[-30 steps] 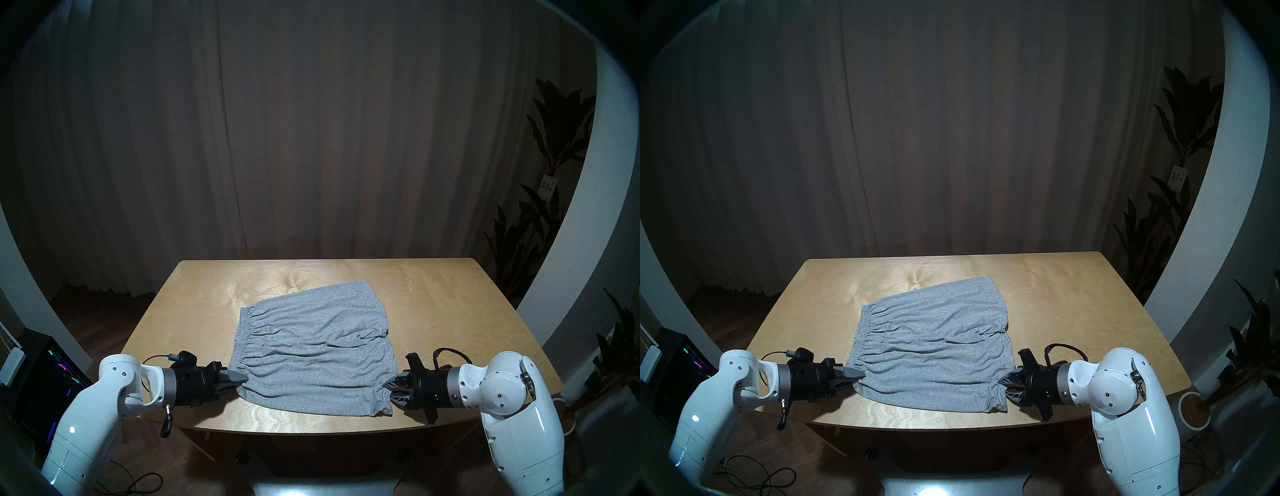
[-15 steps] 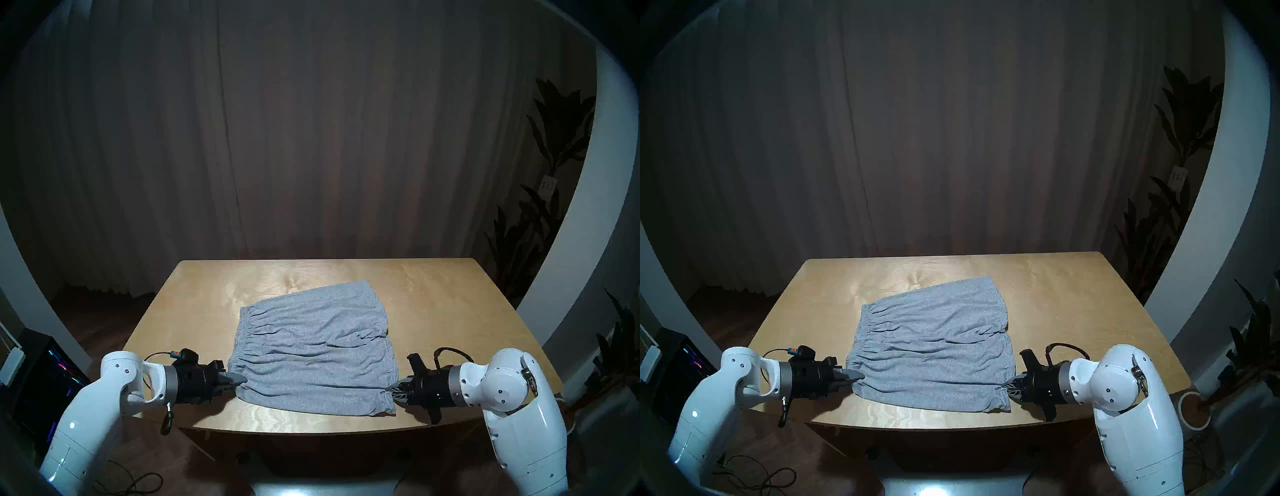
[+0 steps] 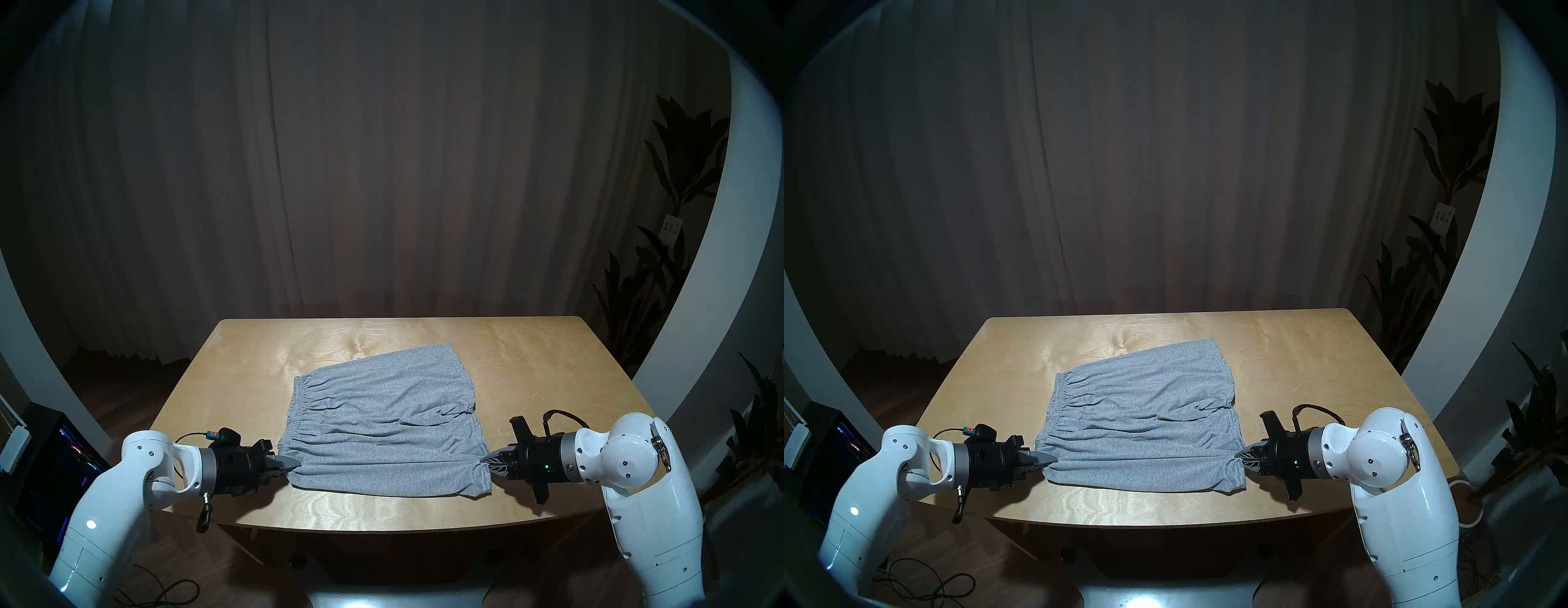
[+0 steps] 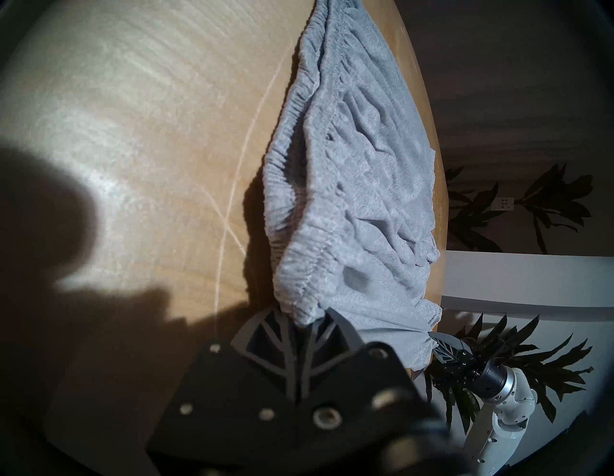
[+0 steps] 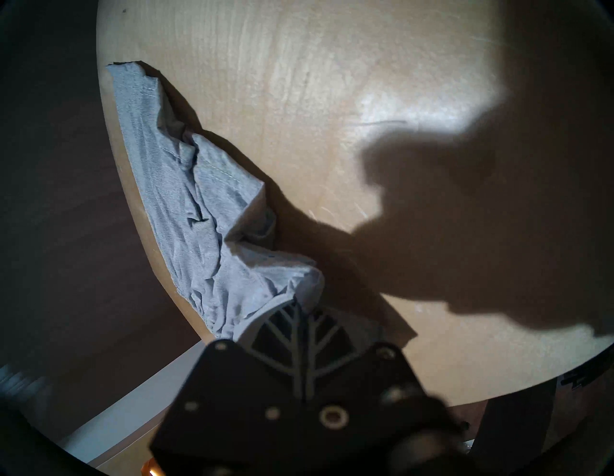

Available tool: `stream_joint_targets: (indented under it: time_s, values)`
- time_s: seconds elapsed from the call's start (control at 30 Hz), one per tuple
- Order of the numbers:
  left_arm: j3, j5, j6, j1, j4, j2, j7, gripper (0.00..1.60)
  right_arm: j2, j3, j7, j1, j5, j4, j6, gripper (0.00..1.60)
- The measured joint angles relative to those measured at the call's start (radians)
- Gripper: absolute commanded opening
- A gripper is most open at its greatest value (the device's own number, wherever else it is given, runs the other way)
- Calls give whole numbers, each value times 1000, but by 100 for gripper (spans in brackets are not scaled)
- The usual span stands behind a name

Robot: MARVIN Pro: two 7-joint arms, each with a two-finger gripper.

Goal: Fold the pants in half lengthwise, then in half again, and set them down flat

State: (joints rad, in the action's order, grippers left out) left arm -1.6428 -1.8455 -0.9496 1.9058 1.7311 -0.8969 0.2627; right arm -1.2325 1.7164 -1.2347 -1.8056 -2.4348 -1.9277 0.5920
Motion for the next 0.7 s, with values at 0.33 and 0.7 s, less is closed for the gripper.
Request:
stream_joint_targets:
  time_s: [0.33, 0.7]
  values:
    - [-52, -63, 15, 9, 79, 9, 73, 0, -3, 3, 12, 52, -17, 14, -4, 0]
    - [-59, -116, 42, -48, 128, 15, 159, 0, -16, 7, 49, 124, -17, 70, 4, 0]
